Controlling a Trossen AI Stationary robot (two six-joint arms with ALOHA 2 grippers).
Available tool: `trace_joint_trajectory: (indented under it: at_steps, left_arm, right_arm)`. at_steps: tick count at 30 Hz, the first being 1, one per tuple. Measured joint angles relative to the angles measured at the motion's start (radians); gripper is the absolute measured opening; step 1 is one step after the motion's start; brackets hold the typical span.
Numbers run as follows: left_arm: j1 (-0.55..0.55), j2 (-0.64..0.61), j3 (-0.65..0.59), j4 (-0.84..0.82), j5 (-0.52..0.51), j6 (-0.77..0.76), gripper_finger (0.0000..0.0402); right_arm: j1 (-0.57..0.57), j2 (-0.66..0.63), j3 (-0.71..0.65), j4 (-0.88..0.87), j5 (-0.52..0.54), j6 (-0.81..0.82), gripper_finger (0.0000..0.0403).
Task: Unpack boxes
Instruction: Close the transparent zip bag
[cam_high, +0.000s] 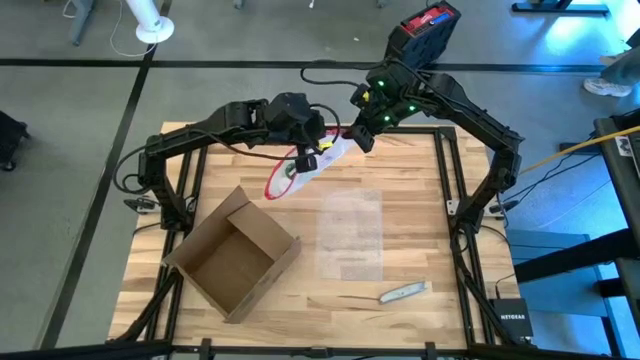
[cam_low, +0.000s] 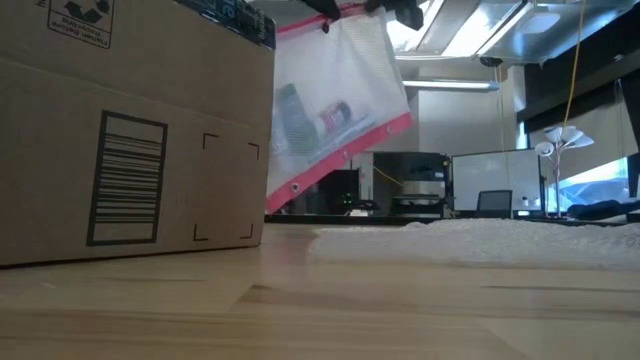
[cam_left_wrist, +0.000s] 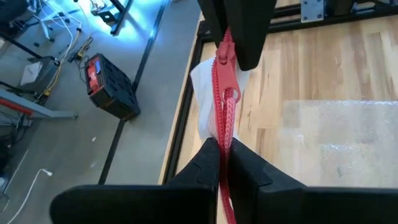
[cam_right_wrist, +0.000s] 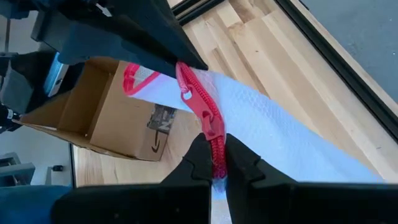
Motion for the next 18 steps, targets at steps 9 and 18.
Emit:
trace_joint_trajectory:
  at_steps: [9,18]
  left_arm:
    - [-0.011,0.000,0.000,0.005,0.000,-0.009,0.0013]
    - [-0.017,-0.006,0.001,-0.025,0.012,-0.032,0.0040]
  right_arm:
    - [0.000,0.001,0.000,0.001,0.012,0.004,0.0011]
    - [-0.001,0.004,-0.003,-0.014,0.032,0.023,0.0011]
